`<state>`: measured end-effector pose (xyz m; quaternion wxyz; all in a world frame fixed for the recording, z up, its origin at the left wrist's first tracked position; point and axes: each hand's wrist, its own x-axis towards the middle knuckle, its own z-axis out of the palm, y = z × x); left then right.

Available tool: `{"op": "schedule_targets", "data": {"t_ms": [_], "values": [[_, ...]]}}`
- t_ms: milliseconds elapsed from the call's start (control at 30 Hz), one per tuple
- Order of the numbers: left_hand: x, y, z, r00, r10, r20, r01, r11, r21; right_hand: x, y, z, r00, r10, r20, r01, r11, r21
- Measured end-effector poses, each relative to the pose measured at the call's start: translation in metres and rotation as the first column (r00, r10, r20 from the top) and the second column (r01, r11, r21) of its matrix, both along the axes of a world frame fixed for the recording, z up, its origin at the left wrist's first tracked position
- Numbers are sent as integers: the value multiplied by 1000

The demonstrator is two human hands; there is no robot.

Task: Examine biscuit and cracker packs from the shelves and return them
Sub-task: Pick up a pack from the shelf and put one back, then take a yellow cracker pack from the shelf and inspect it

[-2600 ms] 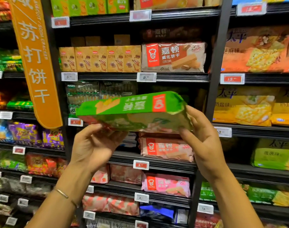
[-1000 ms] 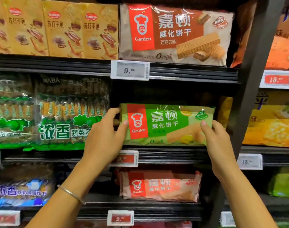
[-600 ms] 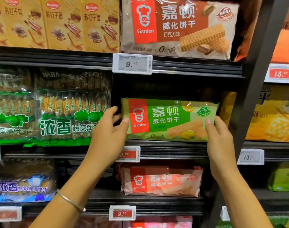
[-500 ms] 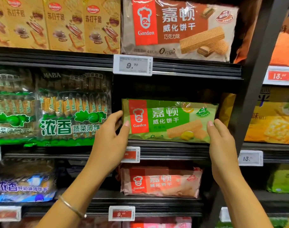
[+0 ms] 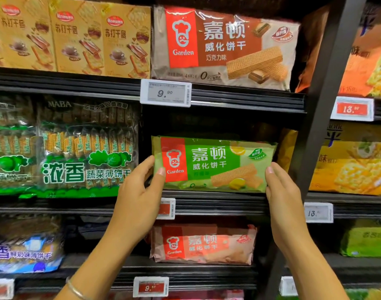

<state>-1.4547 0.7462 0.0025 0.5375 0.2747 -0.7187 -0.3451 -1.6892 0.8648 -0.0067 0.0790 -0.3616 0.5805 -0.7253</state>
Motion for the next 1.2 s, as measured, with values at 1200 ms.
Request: {"op": "schedule_targets", "data": {"t_ms": [1200], "values": [[-329, 191, 28, 988, 29, -154, 21, 949, 313, -280, 165, 11, 998, -25, 65, 23, 999, 33]]}}
